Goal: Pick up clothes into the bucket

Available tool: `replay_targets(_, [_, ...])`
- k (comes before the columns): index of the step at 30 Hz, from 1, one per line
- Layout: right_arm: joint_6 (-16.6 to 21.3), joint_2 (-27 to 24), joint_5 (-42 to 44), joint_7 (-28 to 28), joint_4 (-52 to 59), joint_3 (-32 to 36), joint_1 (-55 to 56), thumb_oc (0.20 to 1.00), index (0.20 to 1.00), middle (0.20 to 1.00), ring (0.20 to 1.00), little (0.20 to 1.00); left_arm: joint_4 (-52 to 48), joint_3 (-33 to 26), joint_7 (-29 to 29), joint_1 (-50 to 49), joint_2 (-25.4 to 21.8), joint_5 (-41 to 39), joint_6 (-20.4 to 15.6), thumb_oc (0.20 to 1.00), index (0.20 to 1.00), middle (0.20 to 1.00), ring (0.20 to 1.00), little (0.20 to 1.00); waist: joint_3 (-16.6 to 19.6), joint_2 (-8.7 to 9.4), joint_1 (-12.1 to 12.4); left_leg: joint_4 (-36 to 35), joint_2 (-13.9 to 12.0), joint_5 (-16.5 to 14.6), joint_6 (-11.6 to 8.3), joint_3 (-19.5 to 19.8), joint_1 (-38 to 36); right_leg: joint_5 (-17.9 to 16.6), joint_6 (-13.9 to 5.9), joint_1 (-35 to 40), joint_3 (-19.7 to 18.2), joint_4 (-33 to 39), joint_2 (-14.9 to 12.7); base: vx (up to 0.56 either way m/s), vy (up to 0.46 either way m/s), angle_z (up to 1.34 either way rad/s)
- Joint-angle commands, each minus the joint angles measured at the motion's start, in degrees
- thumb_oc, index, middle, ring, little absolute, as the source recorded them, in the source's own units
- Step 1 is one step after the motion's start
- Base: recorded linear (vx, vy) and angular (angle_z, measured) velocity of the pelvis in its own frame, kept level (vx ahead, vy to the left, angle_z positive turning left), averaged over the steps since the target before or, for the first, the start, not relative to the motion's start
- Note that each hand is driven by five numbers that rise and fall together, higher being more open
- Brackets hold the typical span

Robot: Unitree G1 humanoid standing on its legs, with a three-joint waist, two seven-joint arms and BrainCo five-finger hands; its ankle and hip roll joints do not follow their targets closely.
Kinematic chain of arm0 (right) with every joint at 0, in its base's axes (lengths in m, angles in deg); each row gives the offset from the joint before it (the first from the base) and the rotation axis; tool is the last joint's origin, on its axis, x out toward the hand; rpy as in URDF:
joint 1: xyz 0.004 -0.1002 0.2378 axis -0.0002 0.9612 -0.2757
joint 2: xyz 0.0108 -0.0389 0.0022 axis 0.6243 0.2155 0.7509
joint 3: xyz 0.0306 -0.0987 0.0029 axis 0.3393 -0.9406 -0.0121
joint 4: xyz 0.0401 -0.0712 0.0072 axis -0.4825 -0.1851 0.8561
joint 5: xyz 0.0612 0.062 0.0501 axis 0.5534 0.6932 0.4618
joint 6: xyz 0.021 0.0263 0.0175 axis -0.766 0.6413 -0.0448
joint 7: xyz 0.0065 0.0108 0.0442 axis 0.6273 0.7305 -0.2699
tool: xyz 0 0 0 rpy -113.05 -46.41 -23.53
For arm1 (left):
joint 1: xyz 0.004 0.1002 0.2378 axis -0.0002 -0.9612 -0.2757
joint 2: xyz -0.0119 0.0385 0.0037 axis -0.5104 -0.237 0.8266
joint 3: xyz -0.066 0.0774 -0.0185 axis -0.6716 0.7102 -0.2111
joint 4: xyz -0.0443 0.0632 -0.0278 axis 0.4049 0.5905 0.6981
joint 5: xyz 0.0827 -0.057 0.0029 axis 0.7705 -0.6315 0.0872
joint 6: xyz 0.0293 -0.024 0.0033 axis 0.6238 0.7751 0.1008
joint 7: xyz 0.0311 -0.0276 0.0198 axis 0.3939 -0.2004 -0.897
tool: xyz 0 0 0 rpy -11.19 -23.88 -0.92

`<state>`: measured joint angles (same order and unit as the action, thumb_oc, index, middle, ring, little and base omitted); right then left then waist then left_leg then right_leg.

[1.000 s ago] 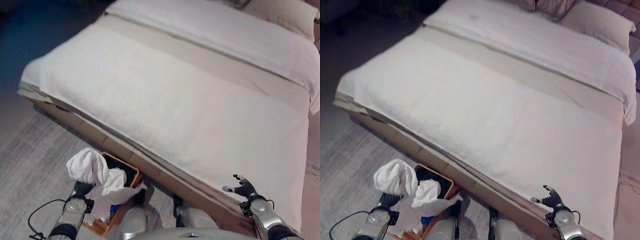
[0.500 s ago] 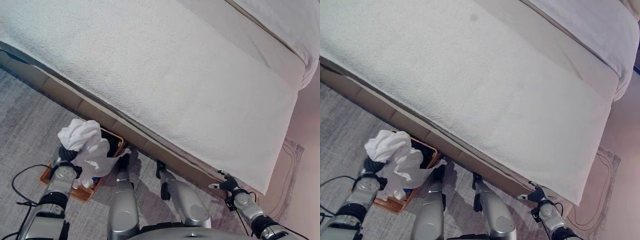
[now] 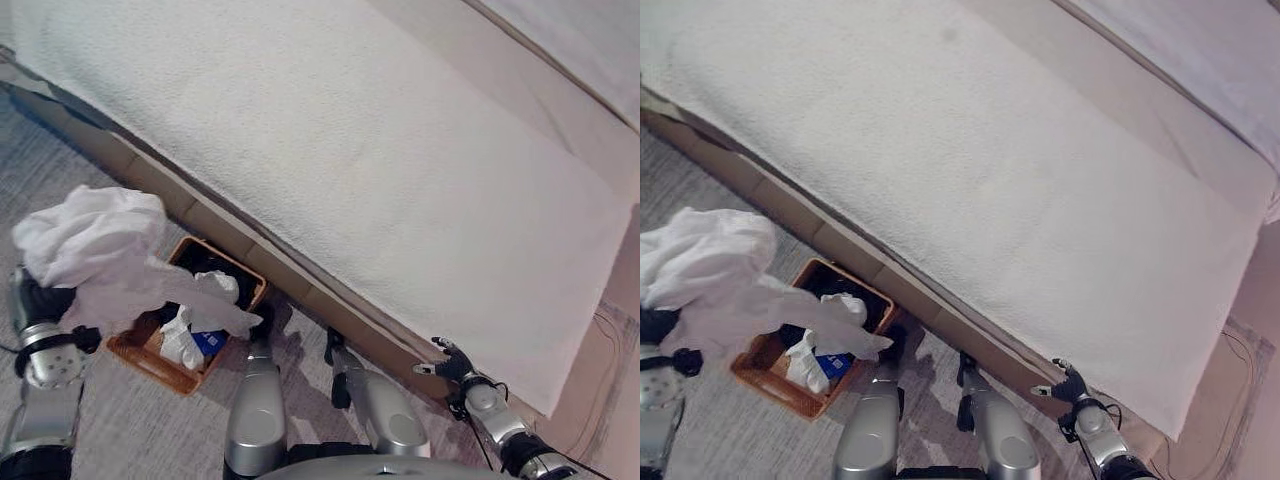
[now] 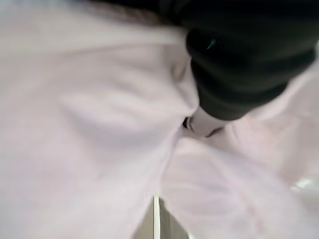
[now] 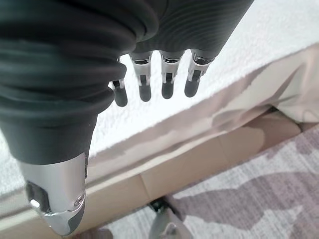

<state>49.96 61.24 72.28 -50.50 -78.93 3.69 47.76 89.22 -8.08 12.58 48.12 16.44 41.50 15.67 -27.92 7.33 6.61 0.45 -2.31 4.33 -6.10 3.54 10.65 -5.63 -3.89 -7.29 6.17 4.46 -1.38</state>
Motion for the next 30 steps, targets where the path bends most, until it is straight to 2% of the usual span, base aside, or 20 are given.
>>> replay_targets(1, [-0.87, -2.37, -0.67, 0.66, -1.18, 0.27, 1.72, 1.0, 1.0, 1.0, 1.0, 1.0, -7.19, -6.47, 0.28, -4.74, -1.08, 0.02, -4.25, 0.2, 0.2, 0.2, 0.2, 0.2, 5.23, -0.8, -0.87, 4.23, 4.56, -2.32, 5.61, 0.37, 3.41, -2.43, -2.79, -4.1, -0.86, -4.06, -3.14, 0.01, -0.006, 0.11])
replay_targets(5, [-1.38, -2.92, -1.45, 0.98, -2.22, 1.04, 1.47, 1.0, 1.0, 1.0, 1.0, 1.0, -11.04, -11.7, -0.87, -6.96, -0.17, -1.79, -5.82, 0.2, 0.2, 0.2, 0.2, 0.2, 5.92, -2.18, 0.07, 4.2, 4.99, -2.3, 5.67, 1.2, 2.8, -1.79, -2.62, -3.23, 0.09, -4.45, -3.54, 0.02, -0.02, 0.15])
replay_targets(10, [-1.76, -3.6, -1.97, 1.28, -3.5, 1.59, 1.02, 1.0, 1.0, 1.0, 1.0, 1.0, -14.0, -14.95, -0.15, -8.17, -2.23, -1.22, -6.13, 0.2, 0.2, 0.2, 0.2, 0.2, 6.53, -3.38, 0.84, 4.39, 5.37, -2.24, 5.65, 2.38, 2.3, -0.83, -2.44, -2.27, 1.32, -5.29, -4.05, 0.0, -0.025, 0.15])
replay_targets(17, [-1.76, -3.42, -1.98, 0.71, -4.32, 1.26, -0.13, 1.0, 1.0, 1.0, 1.0, 1.0, -15.2, -12.71, 0.15, -5.27, -3.89, -1.11, -6.61, 0.2, 0.2, 0.2, 0.2, 0.2, 6.74, -4.03, 0.91, 4.29, 5.76, -1.83, 5.67, 3.84, 2.12, -0.07, -2.24, -2.08, 2.59, -6.3, -4.41, -0.01, -0.009, 0.14])
replay_targets(23, [-1.55, -2.99, -1.76, 0.29, -4.88, 0.78, -0.3, 1.0, 1.0, 1.0, 1.0, 1.0, -14.87, -14.37, -2.38, -4.4, -4.06, -0.66, -6.73, 0.2, 0.2, 0.2, 0.2, 0.2, 6.91, -3.92, 0.91, 4.27, 5.67, -1.96, 5.75, 3.64, 1.8, 0.04, -2.23, -1.95, 2.51, -6.35, -4.37, 0.0, -0.001, 0.03])
replay_targets(30, [-1.7, -3.23, -2.4, 0.02, -5.05, 0.61, 0.01, 1.0, 1.0, 1.0, 1.0, 1.0, -14.24, -9.26, 1.46, -4.17, -4.79, -0.69, -6.14, 0.2, 0.2, 0.2, 0.2, 0.2, 6.84, -3.84, 0.15, 4.17, 5.46, -1.83, 5.75, 3.22, 1.84, 0.03, -2.2, -2.27, 2.05, -6.6, -4.29, 0.0, 0.0, 0.0])
